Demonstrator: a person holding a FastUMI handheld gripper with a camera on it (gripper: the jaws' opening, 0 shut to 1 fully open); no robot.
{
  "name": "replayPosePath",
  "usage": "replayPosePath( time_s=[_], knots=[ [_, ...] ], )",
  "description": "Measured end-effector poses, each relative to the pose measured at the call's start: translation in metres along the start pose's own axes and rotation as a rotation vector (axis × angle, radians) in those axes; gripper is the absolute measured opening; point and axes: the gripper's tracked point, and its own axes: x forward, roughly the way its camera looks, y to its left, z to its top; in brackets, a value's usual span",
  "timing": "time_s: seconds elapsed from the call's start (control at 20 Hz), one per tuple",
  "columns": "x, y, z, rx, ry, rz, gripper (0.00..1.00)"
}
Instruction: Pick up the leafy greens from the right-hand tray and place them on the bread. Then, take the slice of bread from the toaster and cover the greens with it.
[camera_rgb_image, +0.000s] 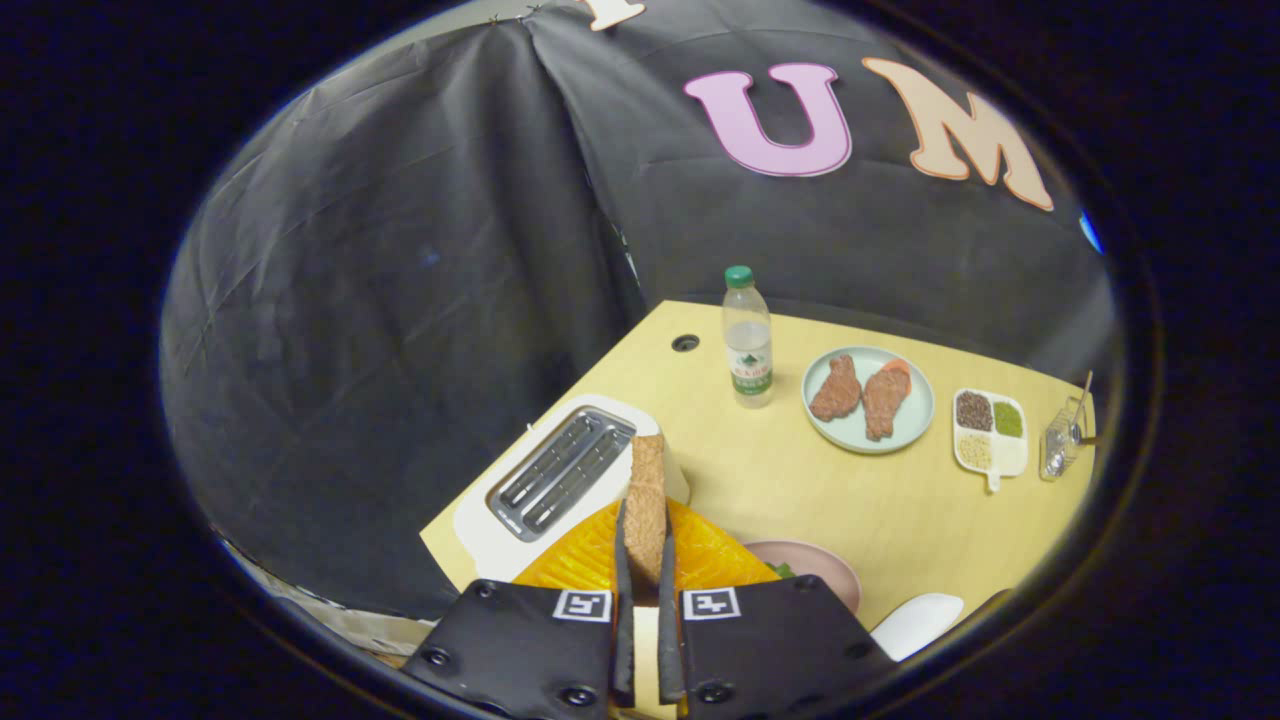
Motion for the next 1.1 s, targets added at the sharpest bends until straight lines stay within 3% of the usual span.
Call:
replayPosePath(
  time_s=[0.6,1.1],
  knots=[
    [0.017,-0.043,-0.078,0.169,0.042,0.029,0.12],
    [0.02,-0.102,-0.127,0.307,0.089,-0.068,0.15]
  ],
)
